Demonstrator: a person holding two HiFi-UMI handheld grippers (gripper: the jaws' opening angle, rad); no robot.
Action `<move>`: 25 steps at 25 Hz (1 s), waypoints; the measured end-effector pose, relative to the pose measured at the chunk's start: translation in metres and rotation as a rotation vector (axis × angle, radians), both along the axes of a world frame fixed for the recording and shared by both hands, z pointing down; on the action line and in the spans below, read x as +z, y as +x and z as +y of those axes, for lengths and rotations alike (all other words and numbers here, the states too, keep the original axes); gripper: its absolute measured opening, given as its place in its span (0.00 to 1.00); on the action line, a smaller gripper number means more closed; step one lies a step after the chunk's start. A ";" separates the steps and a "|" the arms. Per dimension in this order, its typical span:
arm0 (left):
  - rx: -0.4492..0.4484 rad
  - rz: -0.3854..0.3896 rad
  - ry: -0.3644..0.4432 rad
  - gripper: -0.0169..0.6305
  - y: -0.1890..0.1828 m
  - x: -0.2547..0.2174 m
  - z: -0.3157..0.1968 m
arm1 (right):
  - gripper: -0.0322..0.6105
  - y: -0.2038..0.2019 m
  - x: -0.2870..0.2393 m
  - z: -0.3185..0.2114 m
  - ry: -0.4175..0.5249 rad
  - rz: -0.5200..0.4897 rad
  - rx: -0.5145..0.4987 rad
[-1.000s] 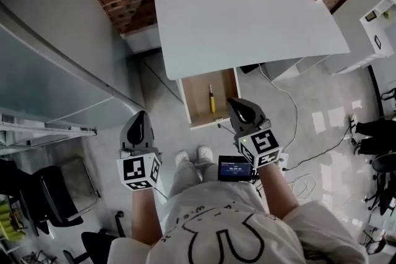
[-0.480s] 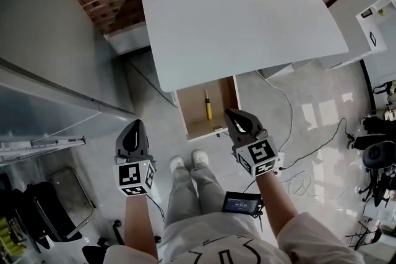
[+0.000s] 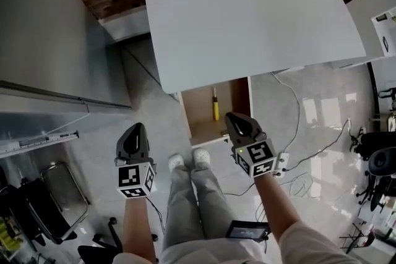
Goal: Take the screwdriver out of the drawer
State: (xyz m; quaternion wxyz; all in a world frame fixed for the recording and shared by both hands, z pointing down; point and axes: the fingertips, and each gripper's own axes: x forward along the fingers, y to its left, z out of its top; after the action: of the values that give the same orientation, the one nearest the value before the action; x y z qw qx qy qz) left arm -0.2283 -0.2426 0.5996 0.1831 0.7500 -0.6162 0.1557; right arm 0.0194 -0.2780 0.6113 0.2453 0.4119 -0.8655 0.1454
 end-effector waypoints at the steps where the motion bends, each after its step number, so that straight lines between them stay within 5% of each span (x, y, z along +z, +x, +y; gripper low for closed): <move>1: -0.004 0.007 -0.011 0.05 -0.001 0.011 -0.001 | 0.08 -0.001 0.011 -0.003 -0.012 0.003 0.003; 13: -0.050 0.076 -0.135 0.05 -0.008 0.097 -0.013 | 0.09 0.004 0.116 -0.029 -0.188 0.052 0.071; 16: -0.045 0.078 -0.157 0.05 -0.006 0.106 -0.018 | 0.27 0.005 0.138 -0.036 -0.261 0.062 0.080; 25: -0.035 0.072 -0.176 0.05 -0.007 0.122 -0.040 | 0.28 0.005 0.209 -0.060 -0.429 0.219 0.055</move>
State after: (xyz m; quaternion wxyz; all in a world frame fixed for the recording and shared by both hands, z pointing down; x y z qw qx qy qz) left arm -0.2355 -0.2828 0.7216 0.2729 0.7252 -0.6062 0.1792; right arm 0.0246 -0.3376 0.8201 0.4153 0.3872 -0.7716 0.2868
